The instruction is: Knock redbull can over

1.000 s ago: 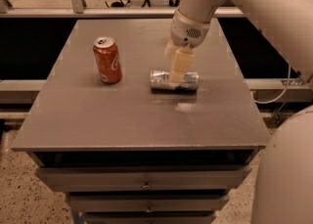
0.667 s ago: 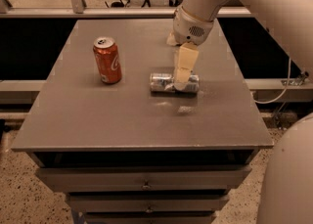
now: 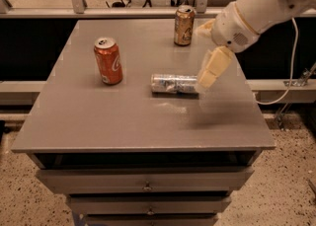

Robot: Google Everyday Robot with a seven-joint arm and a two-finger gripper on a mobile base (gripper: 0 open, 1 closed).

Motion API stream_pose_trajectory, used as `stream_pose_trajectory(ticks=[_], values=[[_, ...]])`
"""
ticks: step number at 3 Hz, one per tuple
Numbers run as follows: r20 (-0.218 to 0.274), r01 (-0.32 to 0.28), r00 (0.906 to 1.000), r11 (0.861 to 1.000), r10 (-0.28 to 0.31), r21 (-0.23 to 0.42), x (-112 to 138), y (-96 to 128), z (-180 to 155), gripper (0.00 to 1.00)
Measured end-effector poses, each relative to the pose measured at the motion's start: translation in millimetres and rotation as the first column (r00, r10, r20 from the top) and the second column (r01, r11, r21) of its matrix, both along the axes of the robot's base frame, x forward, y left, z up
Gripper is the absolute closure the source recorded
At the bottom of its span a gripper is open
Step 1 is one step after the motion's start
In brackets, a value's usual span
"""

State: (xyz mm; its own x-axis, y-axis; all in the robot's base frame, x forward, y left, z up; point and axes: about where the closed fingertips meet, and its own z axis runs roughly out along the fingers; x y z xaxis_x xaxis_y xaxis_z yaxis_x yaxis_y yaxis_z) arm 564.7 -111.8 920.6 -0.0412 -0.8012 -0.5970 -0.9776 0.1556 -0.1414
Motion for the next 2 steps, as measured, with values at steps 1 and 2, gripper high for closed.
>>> stream_pose_trajectory(ticks=[1,2], values=[[0.18,0.045,0.9802,0.977,-0.083,0.206,-29.1,-23.1,30.1,0.0],[0.219,0.086,0.966,0.969,-0.138,0.23,-28.1,-45.4,40.1,0.0]])
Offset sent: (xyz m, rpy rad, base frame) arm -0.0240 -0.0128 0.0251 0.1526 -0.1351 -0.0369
